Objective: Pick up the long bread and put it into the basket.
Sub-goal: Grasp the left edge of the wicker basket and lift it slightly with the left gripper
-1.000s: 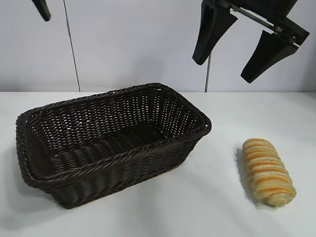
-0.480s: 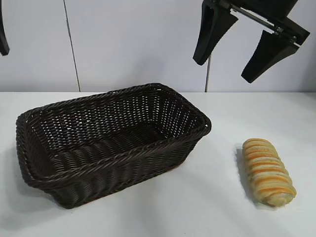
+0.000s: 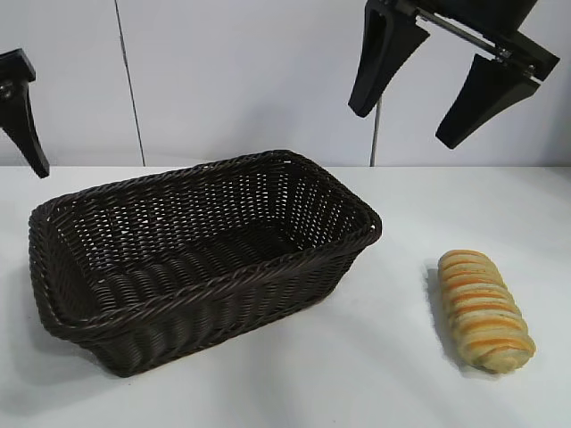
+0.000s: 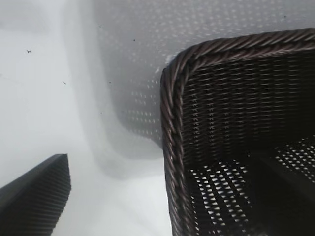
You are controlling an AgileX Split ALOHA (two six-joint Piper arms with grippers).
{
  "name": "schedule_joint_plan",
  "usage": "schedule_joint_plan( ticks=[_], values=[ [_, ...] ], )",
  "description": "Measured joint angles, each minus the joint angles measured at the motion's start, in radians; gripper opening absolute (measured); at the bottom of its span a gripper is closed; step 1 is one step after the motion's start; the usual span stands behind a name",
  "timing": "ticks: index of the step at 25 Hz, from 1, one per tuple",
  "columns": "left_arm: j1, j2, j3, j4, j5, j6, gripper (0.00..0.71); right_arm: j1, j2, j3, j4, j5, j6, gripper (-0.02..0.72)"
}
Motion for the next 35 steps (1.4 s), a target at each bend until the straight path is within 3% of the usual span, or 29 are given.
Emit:
schedule_joint_plan(
  ticks=[4,12,17,35],
  values=[
    [-0.005,0.040,0.001,-0.002,0.002,0.003,0.657,0.000,0.000,0.000,0.000,-0.001,0.000,0.622],
    [-0.067,0.183,0.001,-0.004,-0.039,0.012,0.657,0.000,0.000,0.000,0.000,-0.002,0.000,0.622],
    [-0.071,0.246,0.001,-0.014,-0.063,0.012,0.657,0.000,0.000,0.000,-0.004,-0.012,0.000,0.622],
    [-0.071,0.247,0.001,-0.032,-0.153,0.012,0.657,0.000,0.000,0.000,-0.008,-0.022,0.000,0.622]
  ],
)
